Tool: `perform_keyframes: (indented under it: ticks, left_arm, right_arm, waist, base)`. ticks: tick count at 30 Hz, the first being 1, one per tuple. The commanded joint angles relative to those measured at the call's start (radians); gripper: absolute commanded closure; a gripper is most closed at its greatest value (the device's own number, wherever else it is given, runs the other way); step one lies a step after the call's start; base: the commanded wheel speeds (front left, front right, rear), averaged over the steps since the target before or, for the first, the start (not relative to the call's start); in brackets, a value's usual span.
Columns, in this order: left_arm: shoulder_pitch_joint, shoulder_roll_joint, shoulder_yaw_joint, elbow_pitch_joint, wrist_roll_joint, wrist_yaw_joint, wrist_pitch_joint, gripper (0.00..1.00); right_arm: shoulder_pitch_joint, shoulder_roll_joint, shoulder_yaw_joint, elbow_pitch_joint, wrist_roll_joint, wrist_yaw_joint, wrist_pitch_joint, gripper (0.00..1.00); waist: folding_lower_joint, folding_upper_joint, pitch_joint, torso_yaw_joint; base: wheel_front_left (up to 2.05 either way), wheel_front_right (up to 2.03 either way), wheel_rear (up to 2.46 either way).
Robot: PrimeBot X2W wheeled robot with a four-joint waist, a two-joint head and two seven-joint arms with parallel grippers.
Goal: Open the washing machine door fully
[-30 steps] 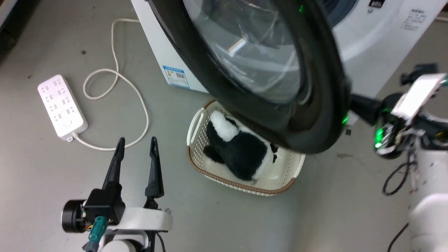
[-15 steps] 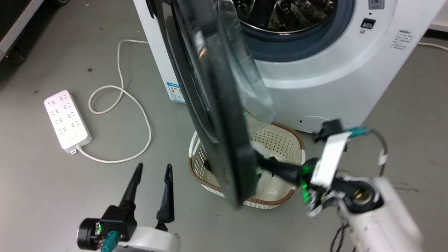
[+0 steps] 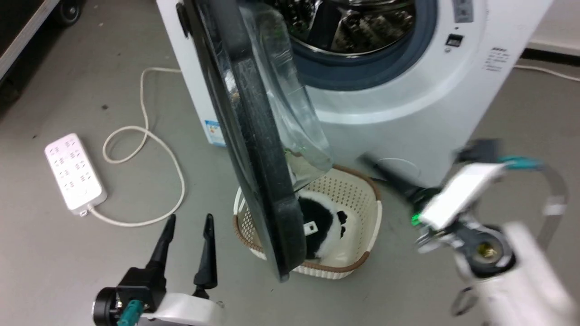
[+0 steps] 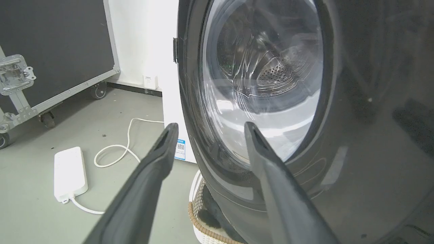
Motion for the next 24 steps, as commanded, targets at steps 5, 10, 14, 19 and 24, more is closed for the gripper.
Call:
perform_keyframes:
  ticks: [5,10,14,19,24]
  left_arm:
    - [0.02,0.001,0.031,-0.016,-0.003,-0.017,-0.006,0.0]
    - [0.044,0.001,0.074,-0.013,-0.005,-0.049,-0.006,0.0]
    - [0.058,0.001,0.079,-0.016,-0.009,-0.054,-0.006,0.0]
    - [0.066,0.001,0.086,-0.01,-0.048,-0.059,-0.006,0.0]
    - [0.065,0.001,0.091,-0.001,-0.044,-0.06,-0.006,0.0]
  right_arm:
    - [0.065,-0.106,-0.045,-0.116,-0.188,0.001,-0.219,0.0]
    - [0.181,-0.254,-0.036,-0.2,-0.511,0.001,-0.535,0.0]
    - [0.25,-0.265,-0.056,-0.209,-0.634,0.001,-0.638,0.0]
    - [0.345,-0.222,-0.133,-0.248,-0.814,0.001,-0.705,0.0]
    - [0.442,-0.126,-0.195,-0.301,-1.021,0.001,-0.72,0.0]
  waist:
    - [-0.0001,0.0,-0.044,-0.051]
    - [-0.0001,0.0,-0.074,-0.101]
    - [-0.0001,0.0,-0.082,-0.115]
    - [-0.0001,0.0,-0.076,-0.129]
    - [-0.0001,0.0,-0.071,-0.133]
  base:
    - [0.0,0.0,0.0]
    - [0.0,0.0,0.0]
    - [0.0,0.0,0.0]
    - [0.0,0.0,0.0]
    - [0.0,0.0,0.0]
